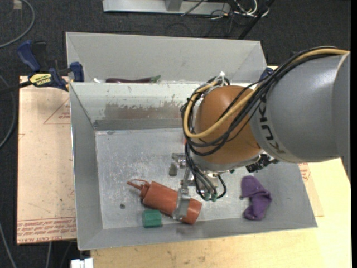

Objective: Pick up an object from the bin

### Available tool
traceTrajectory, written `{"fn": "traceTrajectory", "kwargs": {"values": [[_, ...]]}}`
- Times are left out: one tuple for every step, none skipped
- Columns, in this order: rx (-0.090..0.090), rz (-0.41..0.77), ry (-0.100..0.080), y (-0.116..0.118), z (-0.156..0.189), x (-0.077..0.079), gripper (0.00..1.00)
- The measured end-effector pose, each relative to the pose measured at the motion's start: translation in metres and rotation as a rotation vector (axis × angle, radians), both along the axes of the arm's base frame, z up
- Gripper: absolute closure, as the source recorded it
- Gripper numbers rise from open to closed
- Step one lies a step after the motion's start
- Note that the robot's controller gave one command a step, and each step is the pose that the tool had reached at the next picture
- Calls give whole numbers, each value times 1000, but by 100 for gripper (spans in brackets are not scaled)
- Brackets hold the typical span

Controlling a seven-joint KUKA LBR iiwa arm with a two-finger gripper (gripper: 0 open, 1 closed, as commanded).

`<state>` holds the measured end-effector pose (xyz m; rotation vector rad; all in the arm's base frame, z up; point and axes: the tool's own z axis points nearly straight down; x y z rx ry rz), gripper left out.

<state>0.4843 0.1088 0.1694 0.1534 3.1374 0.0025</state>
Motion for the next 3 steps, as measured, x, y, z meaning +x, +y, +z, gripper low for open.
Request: {"fn": "traceTrajectory", "kwargs": {"values": [[-1, -46, 6, 2, -39, -1, 0], [1, -89, 0, 4, -33, -2, 0], [-1, -84, 10, 17, -97, 1, 0]]}}
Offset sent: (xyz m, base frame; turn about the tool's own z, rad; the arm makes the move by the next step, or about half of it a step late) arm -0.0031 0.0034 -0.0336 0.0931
